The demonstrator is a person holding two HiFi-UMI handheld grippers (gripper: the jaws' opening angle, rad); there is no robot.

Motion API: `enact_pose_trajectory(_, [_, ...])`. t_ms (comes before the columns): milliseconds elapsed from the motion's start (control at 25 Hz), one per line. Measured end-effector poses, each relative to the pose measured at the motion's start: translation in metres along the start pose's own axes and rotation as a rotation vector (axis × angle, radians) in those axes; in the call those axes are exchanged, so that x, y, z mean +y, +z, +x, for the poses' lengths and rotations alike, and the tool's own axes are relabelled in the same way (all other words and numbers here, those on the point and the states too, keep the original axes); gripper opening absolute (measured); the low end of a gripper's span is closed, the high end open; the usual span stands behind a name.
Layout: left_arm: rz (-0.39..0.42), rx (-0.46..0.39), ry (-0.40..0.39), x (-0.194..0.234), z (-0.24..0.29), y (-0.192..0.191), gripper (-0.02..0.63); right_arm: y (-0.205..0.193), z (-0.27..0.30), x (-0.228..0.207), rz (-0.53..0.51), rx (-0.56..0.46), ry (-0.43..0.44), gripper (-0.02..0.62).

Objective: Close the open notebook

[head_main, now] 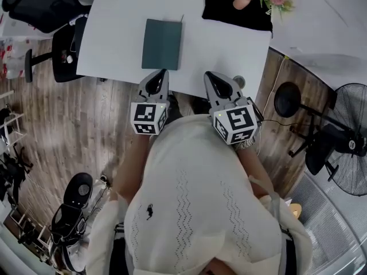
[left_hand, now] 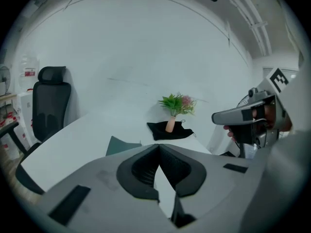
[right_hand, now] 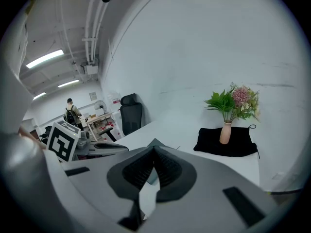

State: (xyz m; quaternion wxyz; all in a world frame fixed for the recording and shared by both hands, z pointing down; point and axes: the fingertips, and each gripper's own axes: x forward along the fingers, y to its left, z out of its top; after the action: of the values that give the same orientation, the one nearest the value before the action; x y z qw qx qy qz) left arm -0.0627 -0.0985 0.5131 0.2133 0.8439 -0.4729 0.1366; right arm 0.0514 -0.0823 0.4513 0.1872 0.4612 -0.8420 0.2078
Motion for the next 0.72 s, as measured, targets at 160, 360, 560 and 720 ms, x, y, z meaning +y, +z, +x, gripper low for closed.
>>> enact_pose_trajectory(160, [0.040, -0.050, -0.053, -0.021, -0.005, 0.021, 0.012, -0.002, -0.004, 0.000, 0.011, -0.009, 0.002, 0.002])
enact_pose_trajectory(360, [0.082, -0.133, -0.058, -0.041, -0.025, 0.052, 0.012, 0.008, -0.012, -0.001, 0.017, -0.056, -0.001, 0.002])
enact_pose_trajectory(560, [0.142, -0.268, -0.014, -0.048, -0.044, 0.098, 0.012, 0.029, -0.025, -0.008, 0.003, -0.128, -0.001, 0.002])
enact_pose_trajectory(720, [0.131, -0.365, 0.024, -0.048, -0.062, 0.132, 0.012, 0.057, -0.046, -0.018, -0.018, -0.206, -0.021, 0.002])
